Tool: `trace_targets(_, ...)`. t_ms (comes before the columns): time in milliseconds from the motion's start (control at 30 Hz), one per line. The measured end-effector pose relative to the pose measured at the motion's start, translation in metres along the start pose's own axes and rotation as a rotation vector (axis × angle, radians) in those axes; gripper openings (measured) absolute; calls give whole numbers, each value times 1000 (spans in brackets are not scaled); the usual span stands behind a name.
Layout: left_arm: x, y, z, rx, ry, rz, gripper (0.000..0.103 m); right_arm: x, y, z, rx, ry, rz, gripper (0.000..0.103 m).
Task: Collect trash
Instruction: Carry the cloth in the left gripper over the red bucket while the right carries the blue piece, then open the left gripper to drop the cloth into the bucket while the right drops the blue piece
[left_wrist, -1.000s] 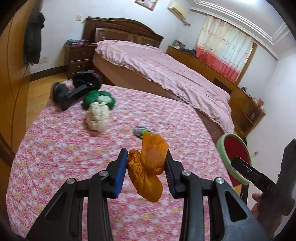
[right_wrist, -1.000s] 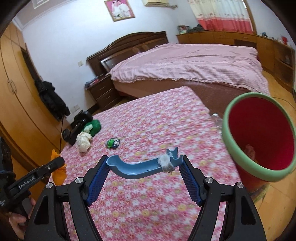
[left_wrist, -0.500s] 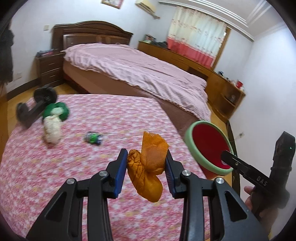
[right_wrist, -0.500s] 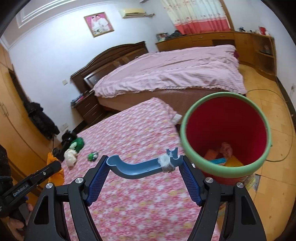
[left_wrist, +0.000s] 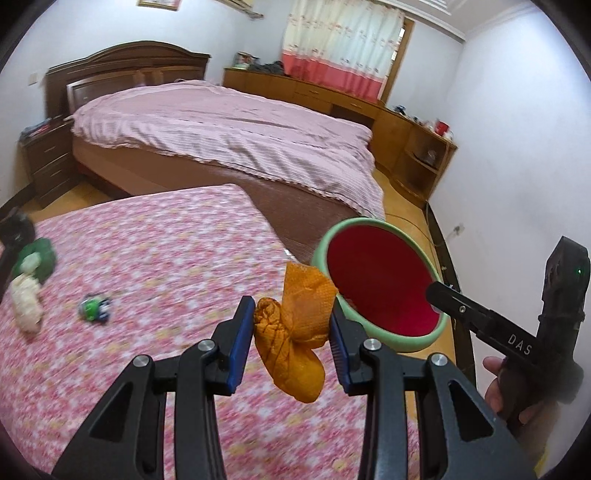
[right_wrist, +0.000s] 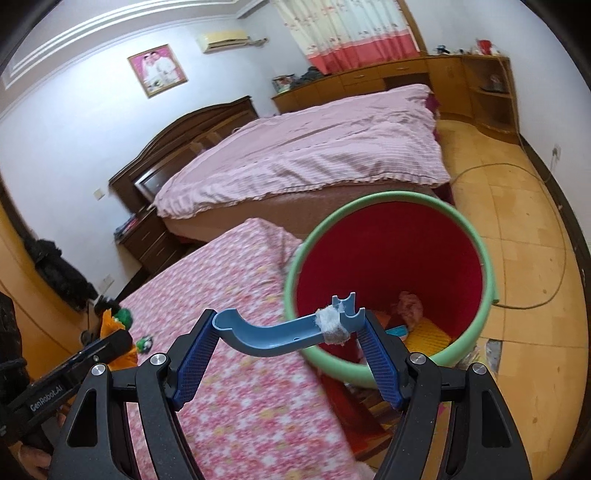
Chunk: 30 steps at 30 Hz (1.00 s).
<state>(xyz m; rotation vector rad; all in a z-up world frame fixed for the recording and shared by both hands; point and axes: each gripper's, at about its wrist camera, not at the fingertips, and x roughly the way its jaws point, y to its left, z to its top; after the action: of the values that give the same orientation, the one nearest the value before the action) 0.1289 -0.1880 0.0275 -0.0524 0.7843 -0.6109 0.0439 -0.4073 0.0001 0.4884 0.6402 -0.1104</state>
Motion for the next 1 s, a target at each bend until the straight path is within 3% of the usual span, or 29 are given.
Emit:
trace_targets(467, 82, -66, 13, 106, 73, -122, 39, 4, -73, 20, 137, -15, -89, 77)
trace_targets(667, 111, -80, 13, 130, 105, -135, 39, 8, -93, 24, 168, -12, -107, 77)
trace_targets(1000, 134, -85, 6, 145, 144, -135, 54, 17, -102, 26, 182, -3, -110, 77)
